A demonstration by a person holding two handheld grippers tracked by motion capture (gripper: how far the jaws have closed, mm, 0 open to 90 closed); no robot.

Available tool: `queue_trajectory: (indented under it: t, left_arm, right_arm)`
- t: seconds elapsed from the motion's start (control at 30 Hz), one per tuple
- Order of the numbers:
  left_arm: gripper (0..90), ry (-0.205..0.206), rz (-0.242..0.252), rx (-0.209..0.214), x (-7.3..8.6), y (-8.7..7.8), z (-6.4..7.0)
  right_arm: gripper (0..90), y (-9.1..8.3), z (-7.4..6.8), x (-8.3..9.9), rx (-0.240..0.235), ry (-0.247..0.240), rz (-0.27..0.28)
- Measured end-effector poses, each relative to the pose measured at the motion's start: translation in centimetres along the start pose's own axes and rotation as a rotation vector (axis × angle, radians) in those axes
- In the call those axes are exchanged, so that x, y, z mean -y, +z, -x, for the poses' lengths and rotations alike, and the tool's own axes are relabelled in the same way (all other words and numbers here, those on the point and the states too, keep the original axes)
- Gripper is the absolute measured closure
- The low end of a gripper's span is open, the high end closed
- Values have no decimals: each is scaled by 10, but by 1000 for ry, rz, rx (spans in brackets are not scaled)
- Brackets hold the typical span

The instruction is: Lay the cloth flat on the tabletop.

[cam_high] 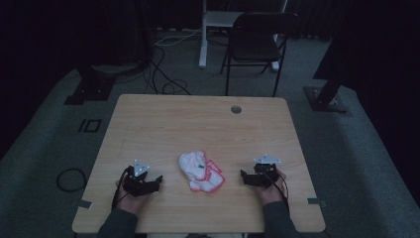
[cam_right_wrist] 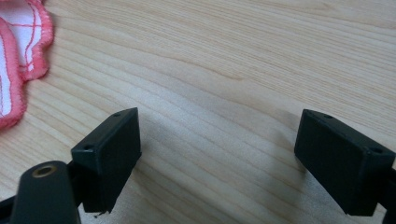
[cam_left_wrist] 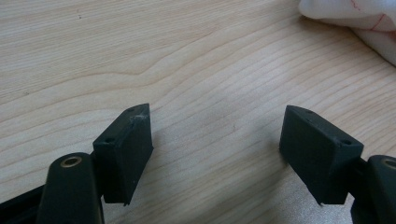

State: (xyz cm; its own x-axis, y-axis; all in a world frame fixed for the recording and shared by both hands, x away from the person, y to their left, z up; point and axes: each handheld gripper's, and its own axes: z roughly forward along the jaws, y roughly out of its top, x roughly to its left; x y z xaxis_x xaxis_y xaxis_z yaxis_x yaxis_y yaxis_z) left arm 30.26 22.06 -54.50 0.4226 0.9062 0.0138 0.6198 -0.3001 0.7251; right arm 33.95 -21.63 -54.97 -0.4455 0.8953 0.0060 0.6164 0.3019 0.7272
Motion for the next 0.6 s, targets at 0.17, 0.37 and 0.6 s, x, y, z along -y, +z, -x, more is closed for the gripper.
queue_trajectory:
  t: [0.17, 0.37, 0.6]
  left_arm:
    - [267, 1, 0, 0, 0, 0, 0]
    - [323, 9, 6, 12, 1, -2, 1]
    - [452, 13, -2, 18, 0, -5, 4]
  right_arm:
    - [161, -1, -2, 1, 9, 10, 2]
    - [166, -2, -7, 2, -13, -12, -2]
    - [365, -7, -9, -1, -34, -33, -19]
